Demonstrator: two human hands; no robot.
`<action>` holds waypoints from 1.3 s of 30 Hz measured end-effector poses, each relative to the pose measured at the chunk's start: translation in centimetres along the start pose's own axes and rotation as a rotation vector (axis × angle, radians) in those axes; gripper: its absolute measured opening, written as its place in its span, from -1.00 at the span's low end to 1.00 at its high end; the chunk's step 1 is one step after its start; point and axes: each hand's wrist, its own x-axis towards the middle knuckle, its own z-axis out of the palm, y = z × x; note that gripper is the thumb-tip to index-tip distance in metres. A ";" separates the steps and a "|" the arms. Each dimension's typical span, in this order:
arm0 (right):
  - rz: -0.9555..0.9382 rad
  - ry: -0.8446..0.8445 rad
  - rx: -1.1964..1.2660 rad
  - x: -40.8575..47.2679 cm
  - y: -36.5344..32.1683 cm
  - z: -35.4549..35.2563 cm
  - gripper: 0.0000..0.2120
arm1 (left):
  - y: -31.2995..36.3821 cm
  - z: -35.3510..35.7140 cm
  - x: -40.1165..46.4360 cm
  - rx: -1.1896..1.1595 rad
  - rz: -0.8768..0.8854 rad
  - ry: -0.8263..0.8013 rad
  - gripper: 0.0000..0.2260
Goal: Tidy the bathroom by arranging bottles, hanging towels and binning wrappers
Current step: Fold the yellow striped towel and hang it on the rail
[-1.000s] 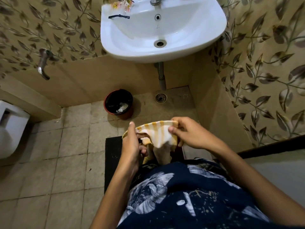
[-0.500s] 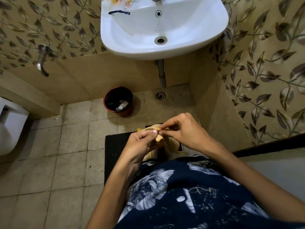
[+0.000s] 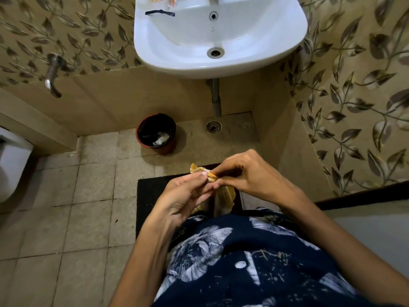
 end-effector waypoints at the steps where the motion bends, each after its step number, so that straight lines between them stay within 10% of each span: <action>1: 0.002 0.017 -0.011 -0.1 0.0 0.0 -0.79 | -0.1 -0.1 0.0 0.046 0.017 -0.009 -0.88; 8: 0.107 -0.018 -0.003 -0.4 0.0 1.1 -0.88 | -0.7 0.4 -0.3 0.155 0.143 -0.060 -0.90; 15: 0.143 0.106 0.214 -0.7 -1.0 1.4 -0.84 | -0.6 -0.1 0.3 0.828 0.580 0.037 -0.92; 20: 0.100 0.214 0.320 -0.6 -1.8 0.9 -0.83 | -0.4 0.1 -0.5 0.823 0.908 -0.125 -0.95; 39: -0.020 0.682 0.584 1.1 -3.6 -4.8 -0.70 | 0.0 -0.7 1.6 1.227 0.810 -0.391 -0.90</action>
